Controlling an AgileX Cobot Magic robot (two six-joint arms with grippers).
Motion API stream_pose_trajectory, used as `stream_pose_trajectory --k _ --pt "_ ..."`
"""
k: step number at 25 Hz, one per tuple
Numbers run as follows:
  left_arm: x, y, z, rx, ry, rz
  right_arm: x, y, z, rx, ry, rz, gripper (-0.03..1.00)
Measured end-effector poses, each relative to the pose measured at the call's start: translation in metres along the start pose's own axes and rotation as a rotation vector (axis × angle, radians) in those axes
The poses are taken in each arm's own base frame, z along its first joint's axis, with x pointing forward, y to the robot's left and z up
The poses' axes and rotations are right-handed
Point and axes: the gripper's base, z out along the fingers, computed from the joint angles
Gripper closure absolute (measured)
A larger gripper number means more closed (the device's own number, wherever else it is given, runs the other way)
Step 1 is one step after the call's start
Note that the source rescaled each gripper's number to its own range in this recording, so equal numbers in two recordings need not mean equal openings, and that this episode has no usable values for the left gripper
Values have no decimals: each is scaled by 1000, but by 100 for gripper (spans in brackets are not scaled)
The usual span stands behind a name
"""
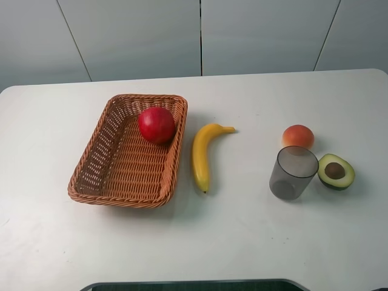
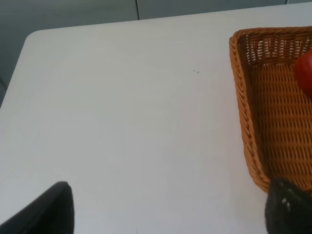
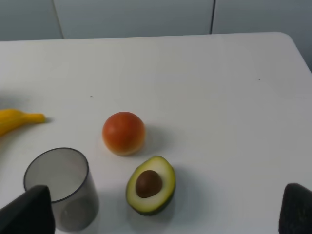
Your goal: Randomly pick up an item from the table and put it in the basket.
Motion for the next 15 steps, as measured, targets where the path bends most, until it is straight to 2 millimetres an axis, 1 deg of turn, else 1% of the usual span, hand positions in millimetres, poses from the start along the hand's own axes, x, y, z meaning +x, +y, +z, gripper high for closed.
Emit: stream_pose_trajectory --k 15 --pt "0 0 0 0 0 0 0 -1 0 15 -2 15 -3"
